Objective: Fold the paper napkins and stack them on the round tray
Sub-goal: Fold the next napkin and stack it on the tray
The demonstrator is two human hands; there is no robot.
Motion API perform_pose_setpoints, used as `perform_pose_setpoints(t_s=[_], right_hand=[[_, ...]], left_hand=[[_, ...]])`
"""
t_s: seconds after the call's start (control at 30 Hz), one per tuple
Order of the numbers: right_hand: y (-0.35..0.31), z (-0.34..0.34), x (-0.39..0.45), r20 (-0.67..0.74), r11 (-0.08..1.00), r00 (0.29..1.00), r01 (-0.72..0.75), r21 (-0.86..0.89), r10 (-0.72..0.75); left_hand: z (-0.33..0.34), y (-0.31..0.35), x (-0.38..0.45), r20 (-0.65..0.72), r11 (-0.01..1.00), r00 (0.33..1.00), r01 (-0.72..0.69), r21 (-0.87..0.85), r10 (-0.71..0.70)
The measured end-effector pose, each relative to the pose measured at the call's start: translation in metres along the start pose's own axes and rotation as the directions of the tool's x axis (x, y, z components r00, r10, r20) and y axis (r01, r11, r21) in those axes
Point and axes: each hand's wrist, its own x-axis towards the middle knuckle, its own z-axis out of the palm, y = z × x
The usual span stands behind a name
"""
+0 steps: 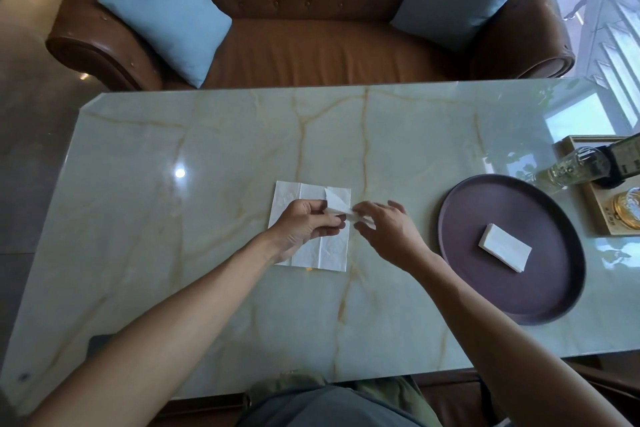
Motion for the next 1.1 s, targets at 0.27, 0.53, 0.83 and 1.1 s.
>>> perform_pose_setpoints(t_s=[0.27, 0.53, 0.83, 1.1], right_hand=[[-0.003, -0.018, 0.006, 0.097, 0.993, 0.995, 0.047, -0.105, -0.037], [0.005, -0.035, 0.004, 0.283, 0.994, 0.959, 0.052, -0.096, -0.023], [0.062, -0.061, -0.023, 0.189, 0.986, 0.976, -0.132, 0.099, 0.111], [0.166, -0.088, -0.078, 0.089, 0.902, 0.920, -0.392, 0.181, 0.382]], left_hand=[[-0.010, 0.007, -0.001, -0.123, 0.834, 0.991, 0.019, 0.551, 0.059], [0.023, 0.027, 0.017, 0.228, 0.170, 0.968, -0.243, 0.955, 0.106], [0.065, 0.025, 0.049, 0.281, 0.386, 0.959, -0.275, 0.880, 0.043], [0.136, 0.022, 0.095, 0.344, 0.388, 0.939, -0.308, 0.869, -0.025]])
